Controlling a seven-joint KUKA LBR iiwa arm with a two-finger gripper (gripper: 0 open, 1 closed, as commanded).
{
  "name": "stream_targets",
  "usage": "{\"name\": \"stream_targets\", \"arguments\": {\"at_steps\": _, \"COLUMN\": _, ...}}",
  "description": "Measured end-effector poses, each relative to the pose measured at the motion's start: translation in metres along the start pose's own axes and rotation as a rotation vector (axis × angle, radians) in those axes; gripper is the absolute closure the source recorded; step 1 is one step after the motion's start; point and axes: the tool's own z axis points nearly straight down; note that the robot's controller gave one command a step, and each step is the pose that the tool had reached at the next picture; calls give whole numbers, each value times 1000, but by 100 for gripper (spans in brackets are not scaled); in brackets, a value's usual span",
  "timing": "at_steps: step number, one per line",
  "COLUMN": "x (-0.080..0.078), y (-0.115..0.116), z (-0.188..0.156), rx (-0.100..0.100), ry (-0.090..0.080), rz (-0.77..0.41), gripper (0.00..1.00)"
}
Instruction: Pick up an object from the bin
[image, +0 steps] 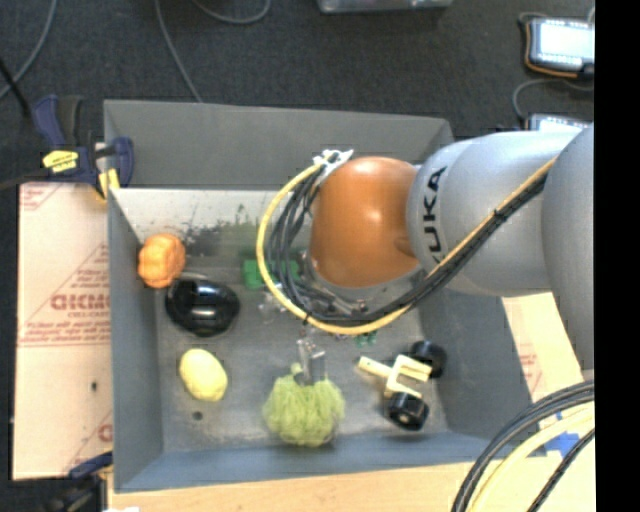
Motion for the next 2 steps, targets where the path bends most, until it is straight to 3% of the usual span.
{"name": "stream_targets", "arguments": {"at_steps": 1, "x": 15, "y": 20, "z": 1, "rx": -6, "ry": -4, "rz": 46, "gripper": 0}}
{"name": "stream_targets", "arguments": {"at_steps": 2, "x": 28, "y": 8, "z": 16, "rx": -3, "ry": -4, "rz": 188, "gripper": 0}}
